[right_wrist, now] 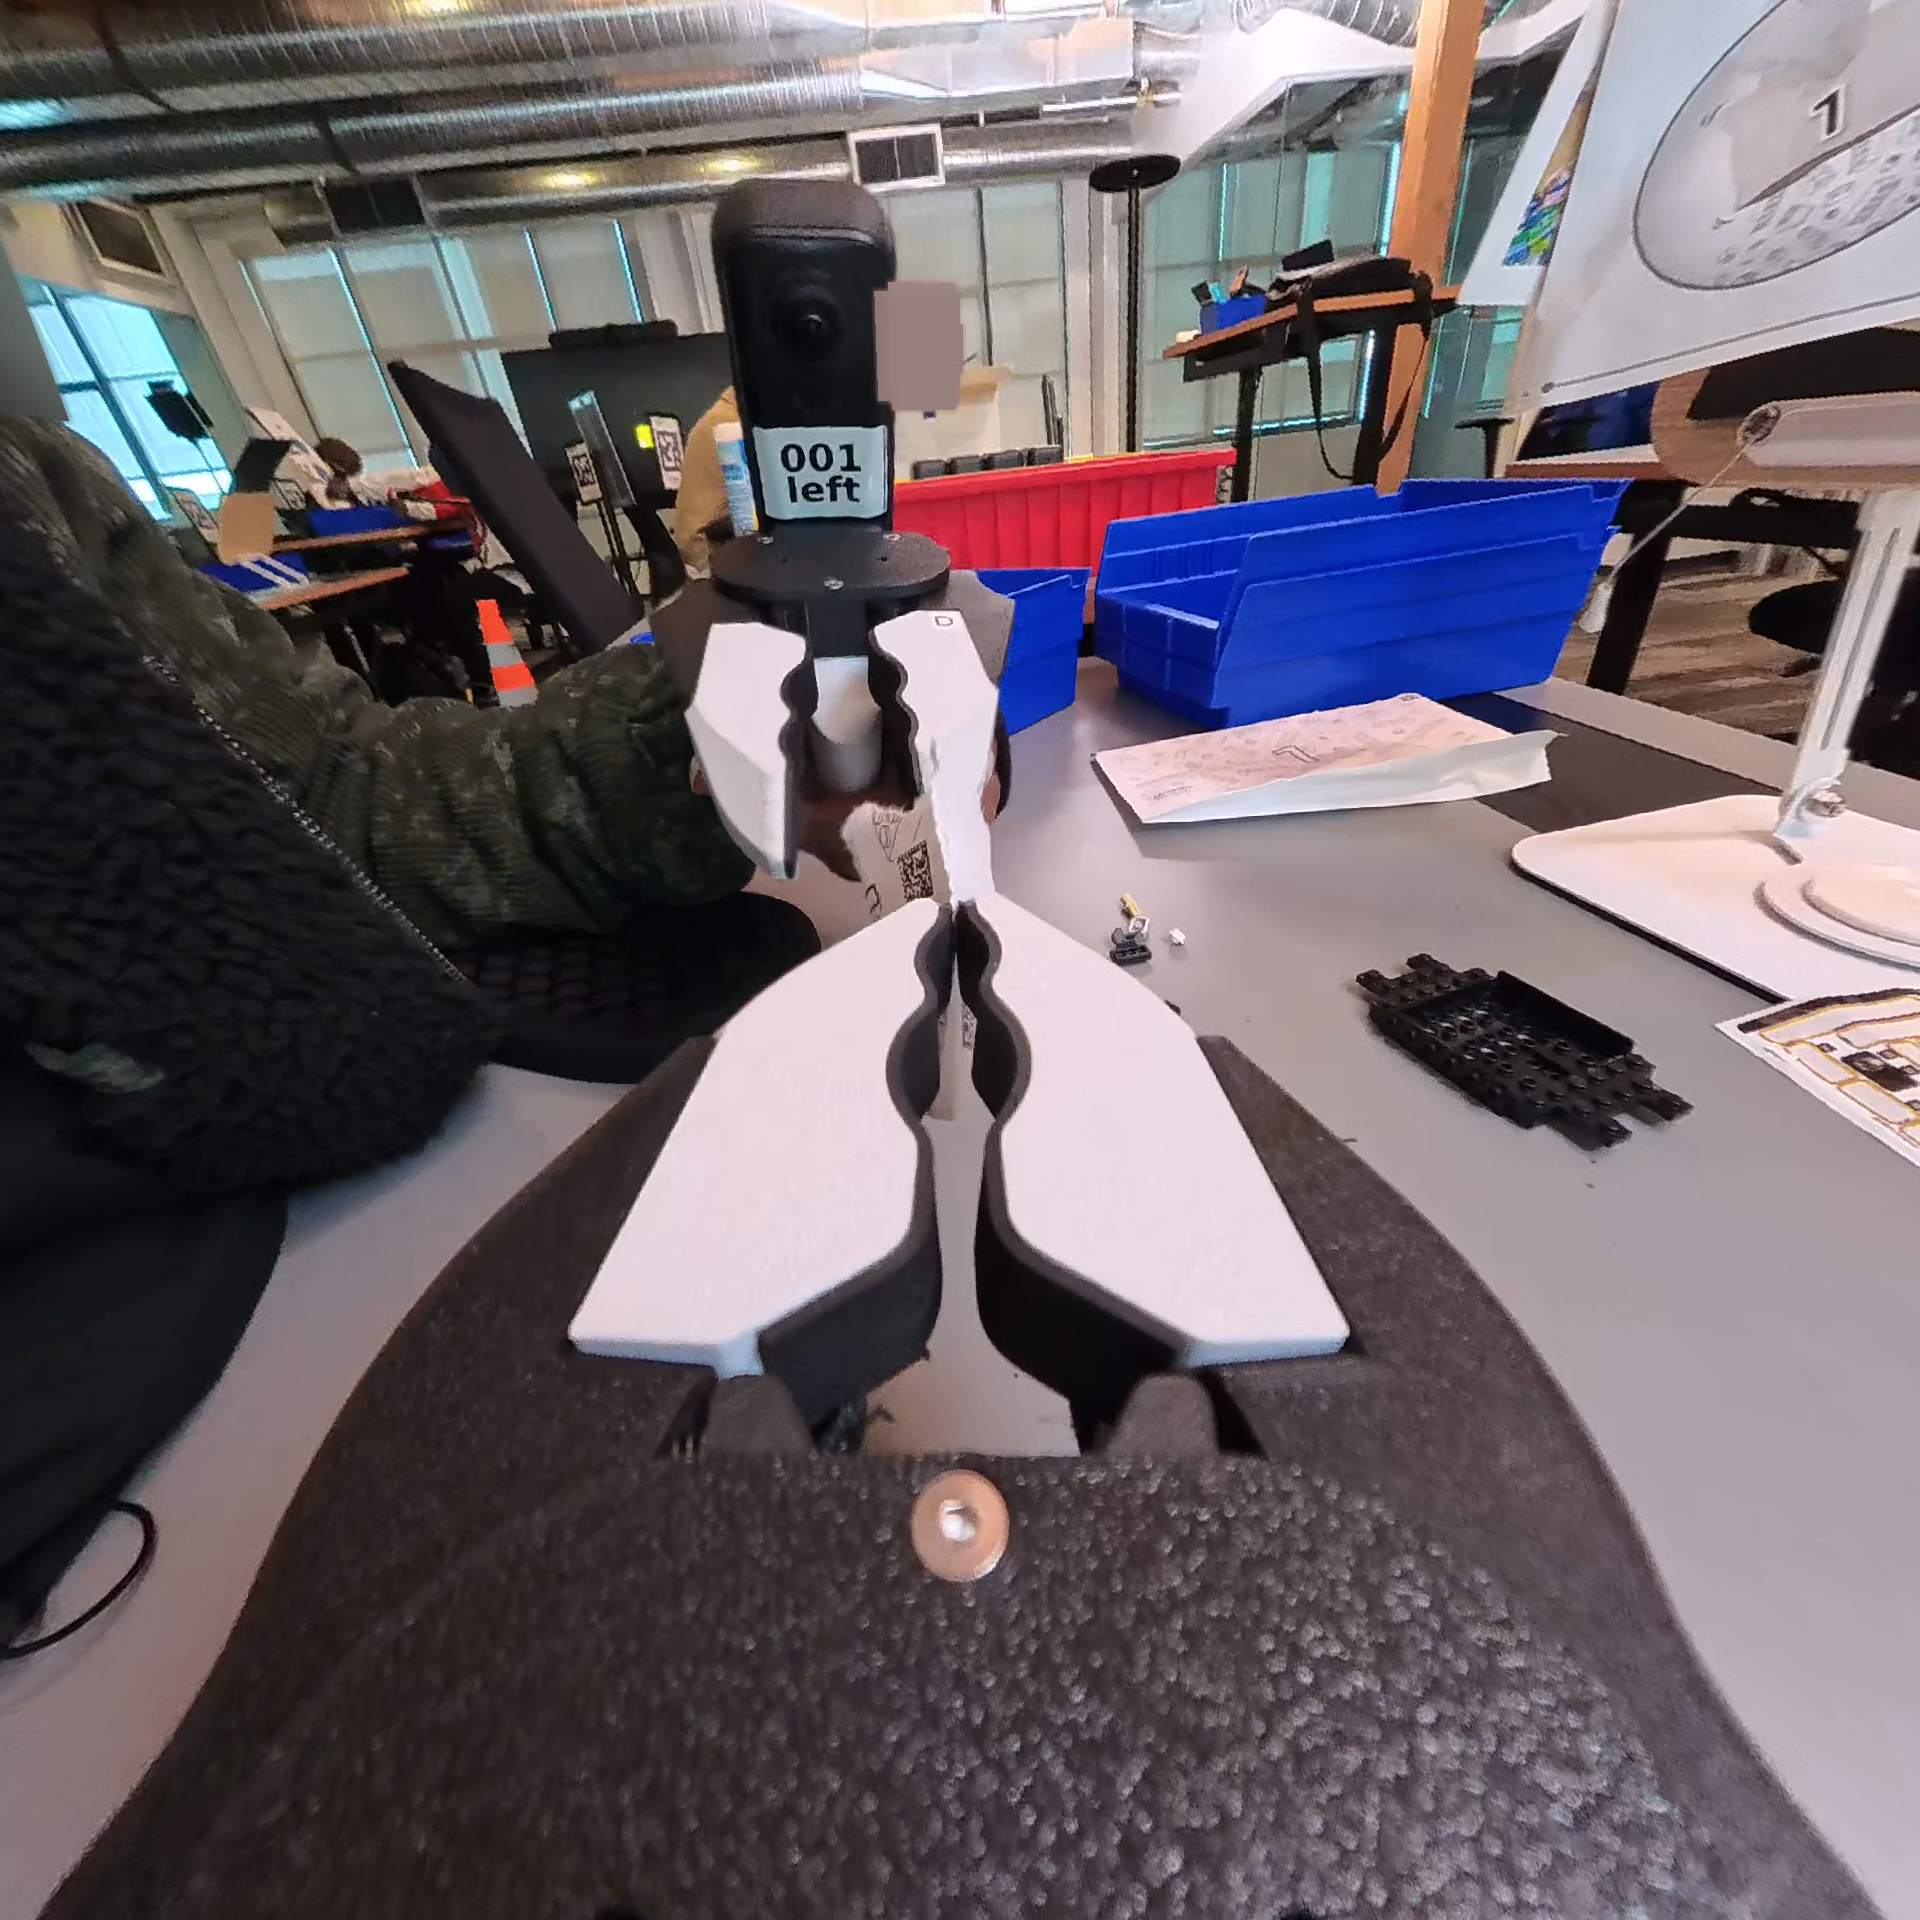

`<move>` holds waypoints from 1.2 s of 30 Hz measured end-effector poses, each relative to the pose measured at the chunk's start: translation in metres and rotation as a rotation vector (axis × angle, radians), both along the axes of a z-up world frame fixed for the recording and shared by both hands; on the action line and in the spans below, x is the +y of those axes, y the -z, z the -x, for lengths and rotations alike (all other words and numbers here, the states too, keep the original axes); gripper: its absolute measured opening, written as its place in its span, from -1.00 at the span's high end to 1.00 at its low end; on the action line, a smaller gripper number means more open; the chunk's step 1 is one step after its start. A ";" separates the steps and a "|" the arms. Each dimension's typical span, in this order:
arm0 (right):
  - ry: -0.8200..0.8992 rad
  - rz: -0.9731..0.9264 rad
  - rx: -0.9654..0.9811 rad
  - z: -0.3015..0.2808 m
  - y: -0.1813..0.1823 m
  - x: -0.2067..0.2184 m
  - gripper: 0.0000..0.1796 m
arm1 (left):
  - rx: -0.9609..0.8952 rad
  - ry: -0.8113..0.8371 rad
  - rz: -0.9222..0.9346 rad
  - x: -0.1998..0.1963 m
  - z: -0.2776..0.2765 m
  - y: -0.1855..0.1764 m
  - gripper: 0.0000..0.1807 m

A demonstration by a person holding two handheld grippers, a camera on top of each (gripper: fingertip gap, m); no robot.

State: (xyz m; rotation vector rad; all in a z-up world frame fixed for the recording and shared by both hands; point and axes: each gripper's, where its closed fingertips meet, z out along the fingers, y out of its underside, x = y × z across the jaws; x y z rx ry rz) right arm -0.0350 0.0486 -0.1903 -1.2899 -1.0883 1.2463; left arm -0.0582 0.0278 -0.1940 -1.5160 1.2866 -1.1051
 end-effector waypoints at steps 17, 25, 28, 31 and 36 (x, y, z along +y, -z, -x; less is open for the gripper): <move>0.057 0.019 0.055 -0.016 -0.009 0.017 1.00 | 0.211 -0.127 0.105 0.027 0.034 0.056 0.63; 0.046 -0.018 -0.044 -0.012 0.005 0.015 1.00 | 0.078 -0.163 -0.009 0.030 0.022 0.017 1.00; 0.029 -0.039 -0.107 -0.008 0.015 0.011 0.99 | 0.079 -0.157 -0.042 0.026 0.027 0.012 1.00; 0.011 -0.060 -0.161 -0.003 0.023 0.006 0.89 | 0.083 -0.122 -0.042 0.021 0.025 0.014 1.00; 0.009 -0.117 -0.192 0.000 0.025 0.001 1.00 | 0.092 -0.112 -0.051 0.019 0.024 0.016 1.00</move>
